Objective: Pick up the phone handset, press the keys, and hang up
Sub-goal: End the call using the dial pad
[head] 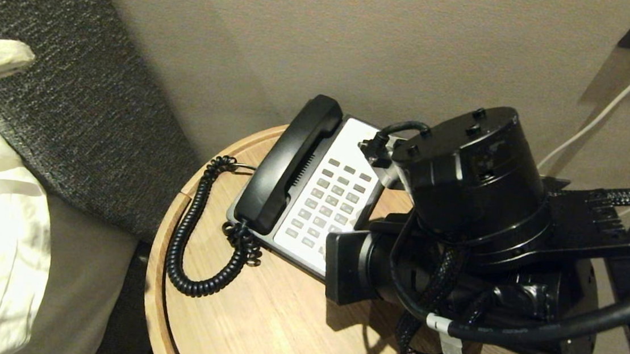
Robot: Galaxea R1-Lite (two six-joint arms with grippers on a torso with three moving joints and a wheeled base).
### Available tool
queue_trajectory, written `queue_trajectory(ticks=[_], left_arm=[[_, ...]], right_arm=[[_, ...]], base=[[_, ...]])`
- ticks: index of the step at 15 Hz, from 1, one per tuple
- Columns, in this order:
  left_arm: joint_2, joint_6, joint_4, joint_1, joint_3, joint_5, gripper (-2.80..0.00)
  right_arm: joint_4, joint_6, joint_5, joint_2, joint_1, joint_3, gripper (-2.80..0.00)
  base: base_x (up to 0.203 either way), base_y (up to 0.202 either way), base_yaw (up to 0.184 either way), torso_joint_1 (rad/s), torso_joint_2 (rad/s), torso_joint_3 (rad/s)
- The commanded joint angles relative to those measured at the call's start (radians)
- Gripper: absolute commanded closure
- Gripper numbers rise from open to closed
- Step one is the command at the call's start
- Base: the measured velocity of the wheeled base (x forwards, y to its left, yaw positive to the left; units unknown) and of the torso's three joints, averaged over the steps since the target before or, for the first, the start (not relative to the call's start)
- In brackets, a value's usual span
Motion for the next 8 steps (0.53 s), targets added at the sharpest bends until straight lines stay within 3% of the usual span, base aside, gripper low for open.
queue_trajectory(ticks=[1, 8], left_arm=[[-0.001, -0.004, -0.001, 0.0, 0.006, -0.001, 0.0], [0.002, -0.004, 0.002, -0.001, 0.006, -0.001, 0.0]], right_arm=[[-0.003, 0.004, 0.0, -0.001, 0.001, -0.011, 0.0], [-0.003, 0.021, 0.006, -0.009, 0.003, -0.02, 0.0]], base=[[0.0, 0.0, 0.0, 0.0, 0.0, 0.0], [0.0, 0.0, 0.0, 0.0, 0.0, 0.0]])
